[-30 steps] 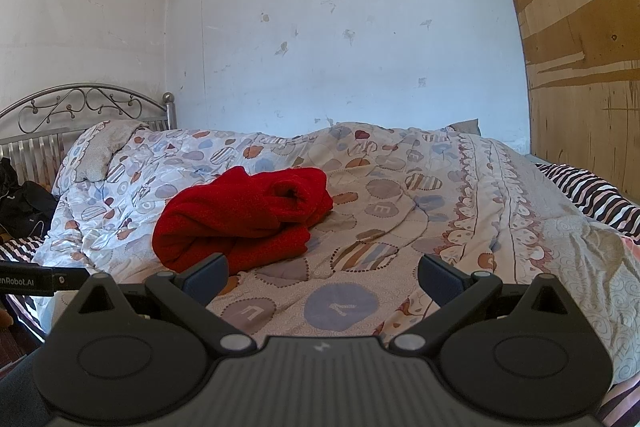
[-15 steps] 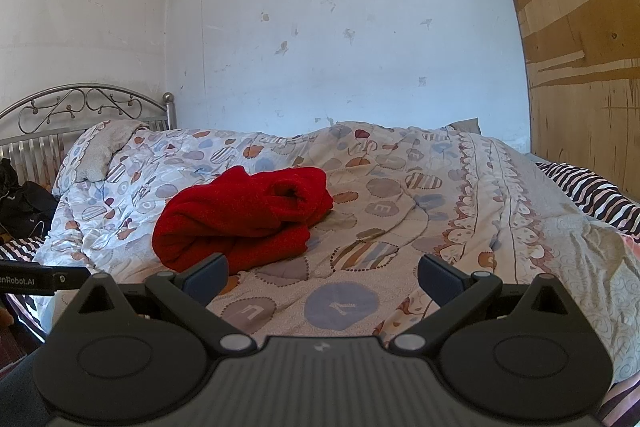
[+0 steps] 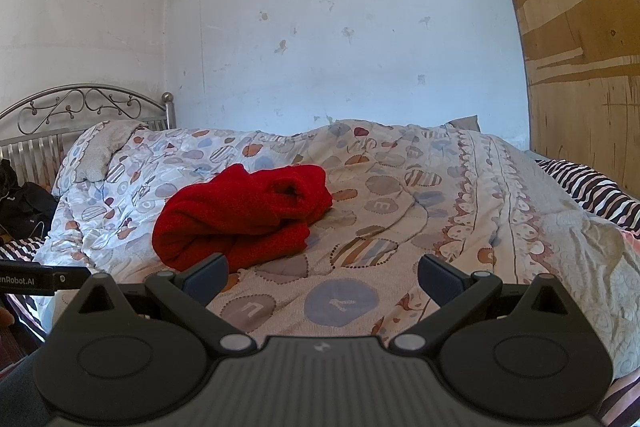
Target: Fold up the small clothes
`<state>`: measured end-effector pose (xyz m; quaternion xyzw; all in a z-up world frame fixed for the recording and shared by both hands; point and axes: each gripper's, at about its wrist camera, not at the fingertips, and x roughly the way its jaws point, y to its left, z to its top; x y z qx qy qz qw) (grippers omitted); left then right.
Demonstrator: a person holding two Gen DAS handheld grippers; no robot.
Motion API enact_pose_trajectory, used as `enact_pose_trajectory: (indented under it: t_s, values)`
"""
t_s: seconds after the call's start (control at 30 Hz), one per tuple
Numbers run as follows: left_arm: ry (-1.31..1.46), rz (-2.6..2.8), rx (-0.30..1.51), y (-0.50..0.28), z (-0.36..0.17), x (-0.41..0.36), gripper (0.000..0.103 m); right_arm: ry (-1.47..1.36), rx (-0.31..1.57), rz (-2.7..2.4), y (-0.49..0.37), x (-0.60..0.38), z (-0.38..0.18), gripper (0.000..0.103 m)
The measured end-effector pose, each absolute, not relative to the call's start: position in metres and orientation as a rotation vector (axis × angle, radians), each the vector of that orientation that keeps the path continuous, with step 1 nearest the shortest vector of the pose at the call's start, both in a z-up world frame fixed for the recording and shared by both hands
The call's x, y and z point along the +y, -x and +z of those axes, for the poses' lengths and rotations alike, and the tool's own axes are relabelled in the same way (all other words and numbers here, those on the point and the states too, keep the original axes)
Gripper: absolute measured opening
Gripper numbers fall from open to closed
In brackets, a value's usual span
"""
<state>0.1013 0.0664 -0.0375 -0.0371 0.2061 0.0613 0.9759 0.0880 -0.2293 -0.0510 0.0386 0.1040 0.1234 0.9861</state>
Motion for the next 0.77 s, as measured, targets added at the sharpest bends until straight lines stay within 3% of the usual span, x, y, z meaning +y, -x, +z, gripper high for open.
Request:
enact_pose_trajectory:
  t_s: [0.77]
  values:
    - [0.019,0.164,0.438,-0.1034,-0.0373,0.0629,0.102,-0.101,0.232,0.237,-0.0879,-0.2306,-0.0565,0.103]
